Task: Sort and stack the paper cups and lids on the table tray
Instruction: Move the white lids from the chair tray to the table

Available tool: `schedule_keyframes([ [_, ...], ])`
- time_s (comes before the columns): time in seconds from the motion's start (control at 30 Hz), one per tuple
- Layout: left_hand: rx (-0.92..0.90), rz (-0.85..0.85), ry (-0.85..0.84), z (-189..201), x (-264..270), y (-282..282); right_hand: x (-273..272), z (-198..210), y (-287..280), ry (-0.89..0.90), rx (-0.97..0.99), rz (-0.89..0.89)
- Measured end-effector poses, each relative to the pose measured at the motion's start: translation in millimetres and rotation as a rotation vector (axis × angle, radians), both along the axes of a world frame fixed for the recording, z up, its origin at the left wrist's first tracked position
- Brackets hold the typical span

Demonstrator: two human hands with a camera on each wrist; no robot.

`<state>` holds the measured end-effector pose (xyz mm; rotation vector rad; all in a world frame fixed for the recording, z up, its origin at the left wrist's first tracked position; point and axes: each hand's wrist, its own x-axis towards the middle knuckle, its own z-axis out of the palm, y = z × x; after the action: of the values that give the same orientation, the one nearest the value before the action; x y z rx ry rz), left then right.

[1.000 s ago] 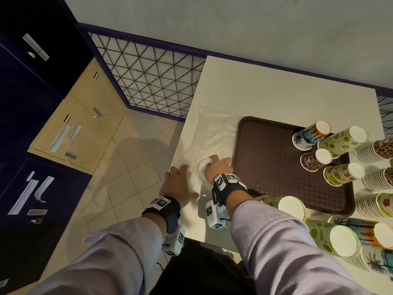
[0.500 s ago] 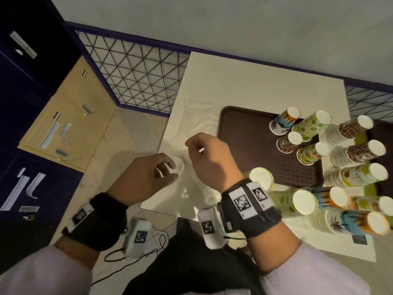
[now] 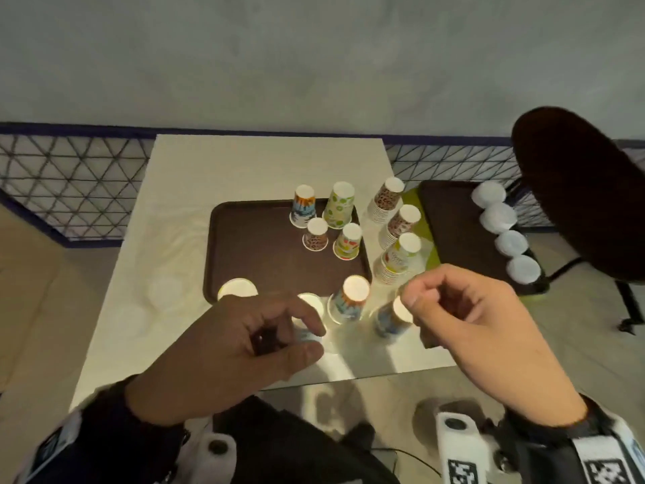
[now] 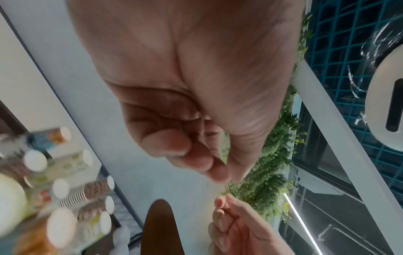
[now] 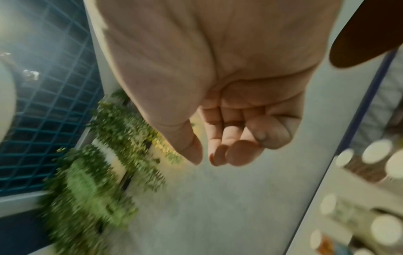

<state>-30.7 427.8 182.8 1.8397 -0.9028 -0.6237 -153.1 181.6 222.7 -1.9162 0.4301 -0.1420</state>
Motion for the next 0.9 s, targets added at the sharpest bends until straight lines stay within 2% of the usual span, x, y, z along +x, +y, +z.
schedule_keyframes([
  [0.17, -0.067, -0.114, 0.094, -5.4, -43.9, -115.3, -58.6, -13.7, -126.9, -0.012, -0.064, -0.287],
  [0.3, -0.105, -0.097, 0.224, -21.1, -61.3, -207.5, -76.1, -54.7, -217.3, 0.044, -0.068, -0.579],
  [0.5, -0.031, -0.076, 0.278, -67.7, -73.7, -326.1, -81.1, -123.8, -296.4, 0.214, -0.130, -0.775],
  [0.67, 0.013, -0.052, 0.128, -112.0, -82.0, -394.1, -69.9, -165.0, -337.6, 0.353, -0.174, -0.718],
  [0.9, 0.136, 0.048, 0.287, -147.3, -78.8, -463.8, -47.3, -213.0, -405.9, 0.488, -0.264, -0.614],
])
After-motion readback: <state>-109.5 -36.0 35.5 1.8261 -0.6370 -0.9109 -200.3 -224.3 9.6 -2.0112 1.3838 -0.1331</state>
